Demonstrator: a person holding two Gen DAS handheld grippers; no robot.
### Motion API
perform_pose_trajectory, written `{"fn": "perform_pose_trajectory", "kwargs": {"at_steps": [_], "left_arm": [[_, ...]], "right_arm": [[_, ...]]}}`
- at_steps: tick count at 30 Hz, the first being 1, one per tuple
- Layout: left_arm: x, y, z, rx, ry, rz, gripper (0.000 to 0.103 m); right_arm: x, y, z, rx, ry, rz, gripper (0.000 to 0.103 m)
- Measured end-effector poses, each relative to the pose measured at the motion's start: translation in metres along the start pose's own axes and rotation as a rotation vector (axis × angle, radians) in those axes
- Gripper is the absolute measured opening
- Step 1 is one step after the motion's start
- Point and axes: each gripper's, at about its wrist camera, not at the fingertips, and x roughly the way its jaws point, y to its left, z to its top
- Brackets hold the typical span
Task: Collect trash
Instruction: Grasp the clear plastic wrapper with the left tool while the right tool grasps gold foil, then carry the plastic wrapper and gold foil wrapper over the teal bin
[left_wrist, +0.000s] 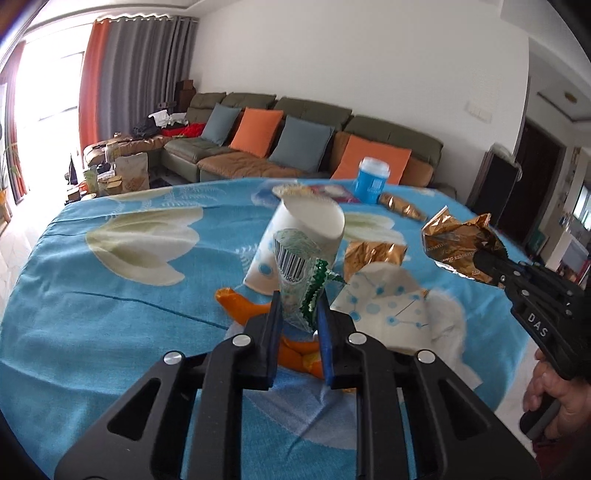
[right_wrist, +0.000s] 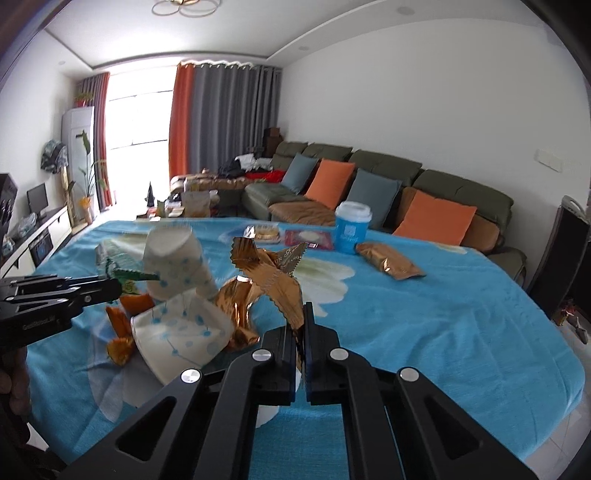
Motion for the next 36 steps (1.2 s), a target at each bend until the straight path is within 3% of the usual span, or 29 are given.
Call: {"fn": "perform_pose_trajectory", "kwargs": {"at_steps": [7, 14, 22, 30, 36], "left_arm": [[-0.047, 0.014, 0.003, -0.041, -0.085, 0.004, 0.018], [-0.110, 0.046, -0.007, -0.101, -0.177, 0.102, 0.018], [-0.176, 0.095, -0.036, -0.189, -0.249, 0.269, 0.018], [-0.234, 0.159, -0.067, -0.306, -0.293, 0.453, 0.018], [-0.271, 0.202, -0.092, -0.376, -0.290, 0.587, 0.018]], "right_arm": [[-0.032, -0.001, 0.016, 0.044, -0.112, 0.038, 0.002], [-0.048, 0.032, 0.031, 0.017, -0.146, 0.166, 0.002], [-0.046, 0.103, 0.046, -0.070, -0.137, 0.396, 0.002], [-0.034, 0.200, 0.057, -0.179, -0.090, 0.658, 0.002], [-0.021, 0.275, 0.061, -0.275, -0.032, 0.806, 0.002]]}}
